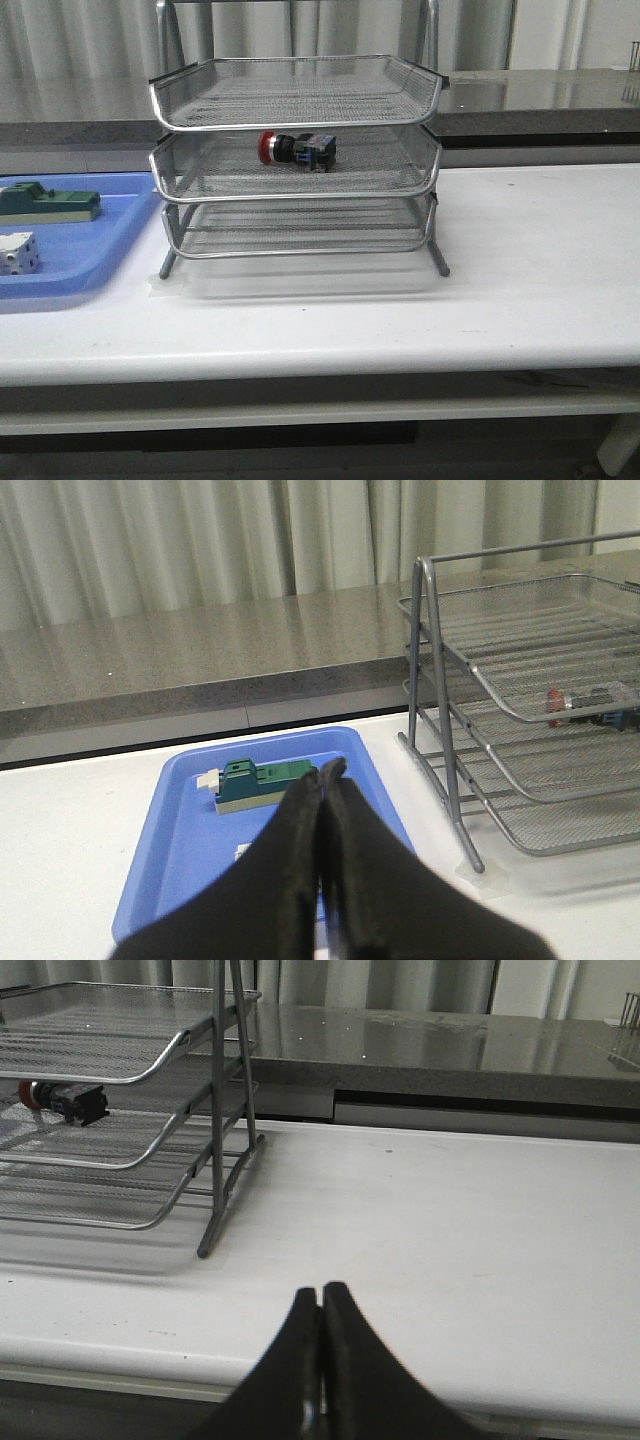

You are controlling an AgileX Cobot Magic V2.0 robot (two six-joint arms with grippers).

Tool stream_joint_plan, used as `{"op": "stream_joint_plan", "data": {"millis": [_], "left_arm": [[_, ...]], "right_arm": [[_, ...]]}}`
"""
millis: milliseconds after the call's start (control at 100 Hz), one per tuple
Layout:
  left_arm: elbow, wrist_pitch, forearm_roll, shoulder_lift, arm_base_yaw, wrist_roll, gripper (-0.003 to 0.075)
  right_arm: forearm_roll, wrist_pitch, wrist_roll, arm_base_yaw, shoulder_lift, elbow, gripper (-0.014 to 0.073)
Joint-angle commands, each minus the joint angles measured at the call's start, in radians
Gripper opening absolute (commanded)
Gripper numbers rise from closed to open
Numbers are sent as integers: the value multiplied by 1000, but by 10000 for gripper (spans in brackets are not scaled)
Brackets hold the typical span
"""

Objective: Place button on rack with both arms

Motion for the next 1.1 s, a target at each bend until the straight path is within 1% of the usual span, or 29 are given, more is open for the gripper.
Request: {"op": "stream_joint_plan", "data": {"millis": [0,70,100,160,170,220,260,370,490,680,820,1000,1090], "left_arm": [[-24,-79,2,9,1,-10,-21],[-15,-81,57,9,1,-41,-21],[-13,-81,101,9,1,-82,-21],[-3,-85,209,9,1,-218,-21],[-3,-85,221,9,1,-218,-21],[7,-91,293,9,1,-309,-21],[19,-103,349,9,1,-355,-21],[53,-128,432,-8,1,-450,-21],[109,-186,449,-62,1,-455,-21],[196,-200,451,-163,1,-459,-21],[248,-204,481,-222,1,-509,-21],[302,-237,492,-222,1,-551,-21],[302,-228,494,-222,1,-553,-21]], "right_arm": [[-8,-87,0,-5,-20,-20,-60],[-8,-87,0,-5,-20,-20,-60],[-8,-87,0,-5,-20,-20,-60],[-8,-87,0,-5,-20,-20,-60],[-8,-87,0,-5,-20,-20,-60],[-8,-87,0,-5,-20,-20,-60],[-8,-87,0,-5,-20,-20,-60],[-8,-87,0,-5,-20,-20,-60],[-8,-87,0,-5,-20,-20,-60],[-8,-87,0,-5,-20,-20,-60],[-8,-87,0,-5,-20,-20,-60],[-8,-87,0,-5,-20,-20,-60],[-8,-87,0,-5,-20,-20,-60]]}}
